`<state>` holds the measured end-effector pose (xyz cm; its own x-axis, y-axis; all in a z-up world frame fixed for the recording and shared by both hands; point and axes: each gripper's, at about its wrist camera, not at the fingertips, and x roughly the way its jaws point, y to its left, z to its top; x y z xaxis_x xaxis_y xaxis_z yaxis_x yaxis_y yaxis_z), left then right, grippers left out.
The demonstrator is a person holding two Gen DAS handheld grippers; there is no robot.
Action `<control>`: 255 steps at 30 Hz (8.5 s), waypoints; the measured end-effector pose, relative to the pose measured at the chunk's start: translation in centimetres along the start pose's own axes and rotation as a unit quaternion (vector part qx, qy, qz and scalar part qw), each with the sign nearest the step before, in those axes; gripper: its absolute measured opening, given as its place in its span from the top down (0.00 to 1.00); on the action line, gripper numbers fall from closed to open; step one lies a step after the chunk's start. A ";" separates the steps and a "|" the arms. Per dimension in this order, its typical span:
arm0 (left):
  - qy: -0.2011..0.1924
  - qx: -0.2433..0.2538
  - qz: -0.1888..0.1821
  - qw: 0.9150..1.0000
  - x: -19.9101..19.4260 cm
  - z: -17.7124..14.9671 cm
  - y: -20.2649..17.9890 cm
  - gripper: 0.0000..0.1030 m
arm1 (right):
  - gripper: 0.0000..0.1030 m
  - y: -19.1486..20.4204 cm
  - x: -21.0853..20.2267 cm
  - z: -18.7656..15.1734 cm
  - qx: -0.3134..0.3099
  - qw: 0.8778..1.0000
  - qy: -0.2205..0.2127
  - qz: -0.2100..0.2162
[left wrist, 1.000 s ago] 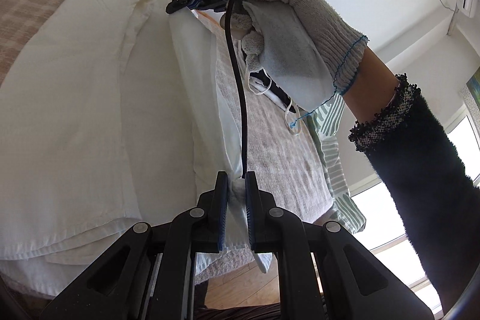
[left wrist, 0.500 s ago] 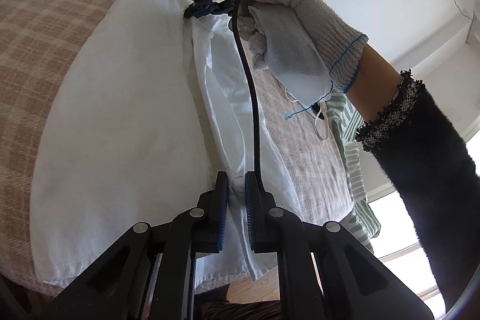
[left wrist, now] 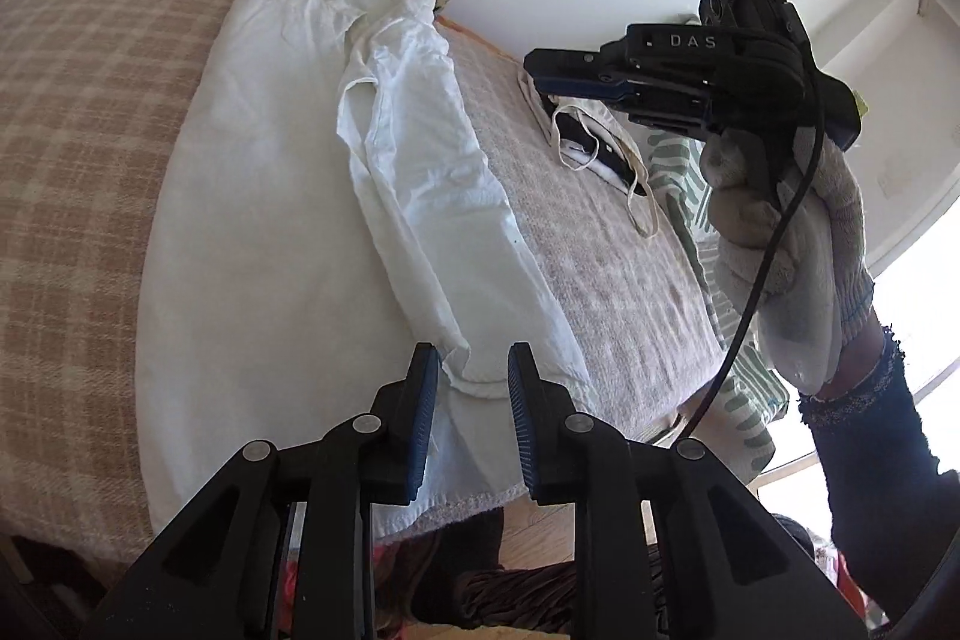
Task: Fold small clothes
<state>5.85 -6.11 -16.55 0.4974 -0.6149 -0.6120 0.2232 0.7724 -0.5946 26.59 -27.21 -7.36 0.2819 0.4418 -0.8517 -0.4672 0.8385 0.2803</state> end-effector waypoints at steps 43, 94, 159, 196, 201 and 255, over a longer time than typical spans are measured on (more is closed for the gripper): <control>0.078 0.213 0.084 0.970 -1.1 2.5 1.1 0.78 | 0.67 -2.6 -0.8 -17.1 0.075 0.996 0.052 0.023; 0.001 -0.109 -0.099 0.989 -3.7 14.1 9.0 0.93 | 0.89 -2.5 -1.0 -6.8 0.194 0.949 -0.070 0.237; 0.062 0.108 0.174 0.977 7.6 19.7 10.8 0.81 | 0.71 -0.1 12.0 3.9 -0.061 0.996 0.021 -0.060; -0.017 0.099 0.197 0.975 13.0 40.7 20.4 0.54 | 0.67 -14.7 15.2 23.5 0.025 0.996 -0.073 -0.043; -0.002 0.128 0.228 0.965 16.5 41.3 20.4 0.54 | 0.67 -12.4 19.4 24.0 -0.028 0.995 -0.032 -0.091; -0.043 0.136 0.063 0.988 9.0 43.2 12.3 0.96 | 0.94 -7.3 7.1 26.1 -0.003 0.995 -0.095 0.025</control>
<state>49.35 4.70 -6.83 0.6023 -0.5046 -0.6186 0.3669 0.8632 -0.3469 53.85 -21.84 -3.94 0.4118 0.5357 -0.7372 -0.4897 0.8123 0.3167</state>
